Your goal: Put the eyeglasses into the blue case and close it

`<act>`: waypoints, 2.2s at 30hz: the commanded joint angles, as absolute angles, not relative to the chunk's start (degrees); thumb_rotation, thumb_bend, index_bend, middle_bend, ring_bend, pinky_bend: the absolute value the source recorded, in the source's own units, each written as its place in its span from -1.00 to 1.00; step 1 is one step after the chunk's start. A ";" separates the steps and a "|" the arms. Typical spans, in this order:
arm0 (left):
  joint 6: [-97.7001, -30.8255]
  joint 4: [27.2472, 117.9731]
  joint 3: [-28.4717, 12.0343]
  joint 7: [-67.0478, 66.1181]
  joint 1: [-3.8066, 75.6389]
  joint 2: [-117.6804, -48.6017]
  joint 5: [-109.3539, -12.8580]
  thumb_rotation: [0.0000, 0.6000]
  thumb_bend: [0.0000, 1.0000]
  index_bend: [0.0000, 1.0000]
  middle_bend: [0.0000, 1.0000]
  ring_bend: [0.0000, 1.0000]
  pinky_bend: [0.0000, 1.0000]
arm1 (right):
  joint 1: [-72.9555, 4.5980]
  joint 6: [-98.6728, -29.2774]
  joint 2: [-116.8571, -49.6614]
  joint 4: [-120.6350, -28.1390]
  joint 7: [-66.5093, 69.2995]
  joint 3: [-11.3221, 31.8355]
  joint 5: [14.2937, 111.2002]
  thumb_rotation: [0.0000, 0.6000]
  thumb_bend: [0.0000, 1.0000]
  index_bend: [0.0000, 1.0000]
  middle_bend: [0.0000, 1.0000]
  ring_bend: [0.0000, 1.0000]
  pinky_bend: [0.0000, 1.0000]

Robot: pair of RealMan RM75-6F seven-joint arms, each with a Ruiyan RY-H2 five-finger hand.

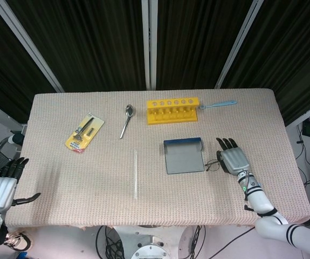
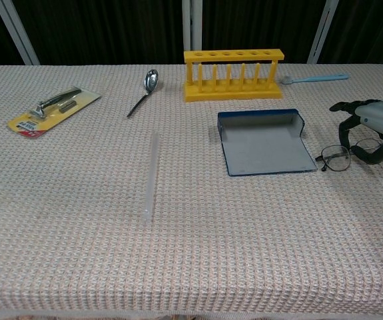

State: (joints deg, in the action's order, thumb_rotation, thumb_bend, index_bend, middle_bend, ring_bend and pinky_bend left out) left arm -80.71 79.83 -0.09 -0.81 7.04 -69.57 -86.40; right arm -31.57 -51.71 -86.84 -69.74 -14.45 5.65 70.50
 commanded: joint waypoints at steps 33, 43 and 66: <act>-79.35 79.58 0.30 -0.34 7.27 -69.68 -85.85 0.19 -0.82 -0.95 -0.88 -0.84 -0.59 | -31.26 -53.94 -88.31 -68.34 -14.58 5.06 71.79 1.00 0.00 0.35 -1.00 -1.00 -1.00; -79.84 79.69 0.07 0.05 7.34 -69.76 -86.08 0.18 -0.82 -0.95 -0.88 -0.84 -0.59 | -32.17 -56.75 -86.31 -75.07 -16.46 6.91 73.06 1.00 0.00 0.37 -1.00 -1.00 -1.00; -83.81 77.27 0.56 5.88 4.38 -67.71 -86.55 0.18 -0.82 -0.95 -0.88 -0.84 -0.59 | -43.82 -63.49 -108.69 -76.63 -46.10 17.35 49.17 1.00 -0.01 0.36 -1.00 -1.00 -1.00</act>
